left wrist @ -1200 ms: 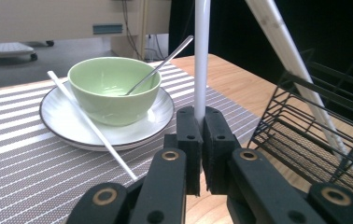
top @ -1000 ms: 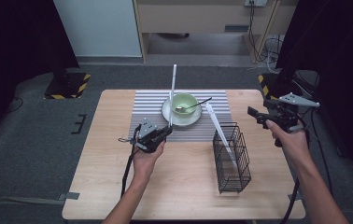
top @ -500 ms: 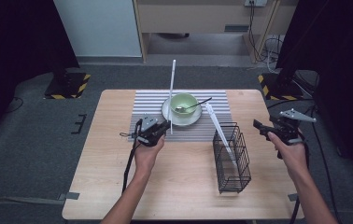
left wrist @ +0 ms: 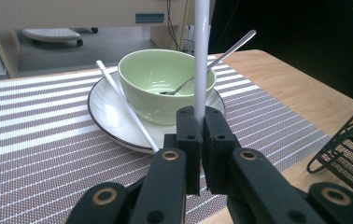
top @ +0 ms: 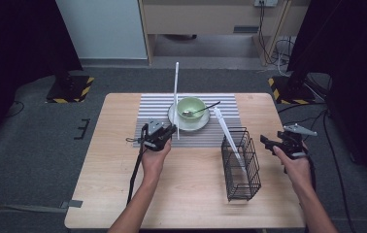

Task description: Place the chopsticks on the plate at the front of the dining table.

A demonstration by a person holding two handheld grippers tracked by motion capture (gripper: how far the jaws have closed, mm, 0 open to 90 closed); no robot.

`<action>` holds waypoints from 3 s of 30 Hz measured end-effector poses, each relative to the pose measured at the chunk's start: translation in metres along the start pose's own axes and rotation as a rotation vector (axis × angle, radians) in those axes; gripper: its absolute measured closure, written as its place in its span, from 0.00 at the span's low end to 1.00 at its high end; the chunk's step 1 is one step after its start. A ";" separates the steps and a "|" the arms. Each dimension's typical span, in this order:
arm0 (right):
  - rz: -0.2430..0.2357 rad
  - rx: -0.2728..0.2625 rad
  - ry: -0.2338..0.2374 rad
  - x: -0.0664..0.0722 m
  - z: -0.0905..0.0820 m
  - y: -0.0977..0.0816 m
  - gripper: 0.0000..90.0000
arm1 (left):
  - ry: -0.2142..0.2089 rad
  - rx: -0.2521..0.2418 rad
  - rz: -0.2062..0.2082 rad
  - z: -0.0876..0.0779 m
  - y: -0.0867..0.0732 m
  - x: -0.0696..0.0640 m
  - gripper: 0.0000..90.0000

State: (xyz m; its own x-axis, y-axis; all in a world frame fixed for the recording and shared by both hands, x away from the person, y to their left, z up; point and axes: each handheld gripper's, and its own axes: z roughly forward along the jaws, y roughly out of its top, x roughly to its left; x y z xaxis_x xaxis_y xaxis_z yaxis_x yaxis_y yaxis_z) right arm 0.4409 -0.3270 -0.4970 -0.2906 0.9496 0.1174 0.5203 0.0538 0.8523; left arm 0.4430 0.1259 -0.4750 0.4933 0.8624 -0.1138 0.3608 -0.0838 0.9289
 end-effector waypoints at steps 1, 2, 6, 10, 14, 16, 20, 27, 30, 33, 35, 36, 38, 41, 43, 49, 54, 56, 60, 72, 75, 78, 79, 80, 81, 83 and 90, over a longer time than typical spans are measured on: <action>0.003 0.012 -0.008 0.000 0.003 -0.004 0.22 | 0.003 0.003 -0.001 0.001 -0.001 0.000 0.96; 0.003 0.012 -0.008 0.000 0.003 -0.004 0.22 | 0.003 0.003 -0.001 0.001 -0.001 0.000 0.96; 0.005 0.043 -0.024 0.001 0.010 -0.012 0.20 | 0.019 0.004 -0.011 0.004 -0.002 0.000 0.96; 0.005 0.065 -0.034 0.002 0.015 -0.019 0.19 | 0.034 0.008 -0.016 0.006 -0.002 -0.001 0.96; -0.002 0.095 -0.047 0.005 0.020 -0.025 0.18 | 0.054 0.012 -0.018 0.007 -0.003 -0.003 0.96; -0.008 0.112 -0.060 0.005 0.023 -0.027 0.17 | 0.065 0.016 -0.024 0.008 -0.003 -0.003 0.96; -0.010 0.122 -0.073 0.007 0.026 -0.028 0.16 | 0.071 0.024 -0.032 0.011 -0.005 -0.003 0.96; -0.017 0.148 -0.087 0.008 0.030 -0.032 0.15 | 0.089 0.034 -0.041 0.016 -0.008 -0.001 0.96; -0.017 0.155 -0.094 0.008 0.031 -0.034 0.15 | 0.098 0.038 -0.050 0.018 -0.009 0.001 0.96; -0.016 0.160 -0.098 0.008 0.033 -0.036 0.15 | 0.104 0.039 -0.057 0.019 -0.009 0.002 0.96; -0.018 0.160 -0.102 0.009 0.034 -0.037 0.15 | 0.105 0.044 -0.069 0.020 -0.010 0.002 0.96; -0.018 0.160 -0.102 0.009 0.034 -0.037 0.15 | 0.107 0.043 -0.071 0.020 -0.010 0.002 0.96; -0.026 0.164 -0.106 0.009 0.035 -0.038 0.15 | 0.109 0.044 -0.070 0.021 -0.010 0.001 0.96; -0.032 0.173 -0.112 0.010 0.036 -0.038 0.15 | 0.113 0.051 -0.068 0.022 -0.011 0.000 0.96; -0.029 0.175 -0.115 0.010 0.036 -0.039 0.14 | 0.116 0.053 -0.068 0.023 -0.011 0.000 0.96; -0.041 0.193 -0.126 0.010 0.039 -0.043 0.14 | 0.121 0.056 -0.076 0.024 -0.012 0.002 0.96; -0.037 0.188 -0.130 0.011 0.040 -0.045 0.14 | 0.123 0.060 -0.076 0.025 -0.013 0.003 0.96; -0.040 0.188 -0.129 0.011 0.040 -0.045 0.13 | 0.123 0.060 -0.079 0.025 -0.013 0.003 0.96; -0.039 0.191 -0.127 0.012 0.041 -0.045 0.12 | 0.124 0.065 -0.084 0.028 -0.015 0.003 0.96; -0.044 0.199 -0.123 0.012 0.041 -0.045 0.09 | 0.156 0.157 -0.138 0.037 -0.025 0.015 0.96; -0.042 0.207 -0.124 0.012 0.042 -0.045 0.06 | 0.164 0.169 -0.150 0.039 -0.026 0.018 0.96; -0.038 0.207 -0.129 0.012 0.042 -0.045 0.05 | 0.170 0.179 -0.161 0.040 -0.027 0.020 0.96; -0.033 0.209 -0.132 0.012 0.042 -0.045 0.04 | 0.172 0.182 -0.169 0.041 -0.028 0.021 0.96; -0.033 0.209 -0.132 0.012 0.042 -0.045 0.04 | 0.172 0.182 -0.169 0.041 -0.028 0.021 0.96; -0.032 0.209 -0.135 0.012 0.042 -0.045 0.04 | 0.173 0.183 -0.175 0.042 -0.029 0.021 0.96; -0.030 0.210 -0.136 0.012 0.042 -0.045 0.04 | 0.173 0.184 -0.176 0.043 -0.029 0.021 0.96; -0.032 0.209 -0.135 0.012 0.042 -0.045 0.04 | 0.174 0.190 -0.189 0.045 -0.031 0.021 0.96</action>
State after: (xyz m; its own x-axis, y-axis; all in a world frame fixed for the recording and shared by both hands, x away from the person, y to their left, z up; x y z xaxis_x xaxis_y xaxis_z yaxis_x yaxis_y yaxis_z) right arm 0.4477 -0.3049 -0.5557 -0.2068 0.9783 0.0109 0.6715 0.1338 0.7288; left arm 0.4780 0.1241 -0.5222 0.2669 0.9425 -0.2011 0.5828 0.0083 0.8126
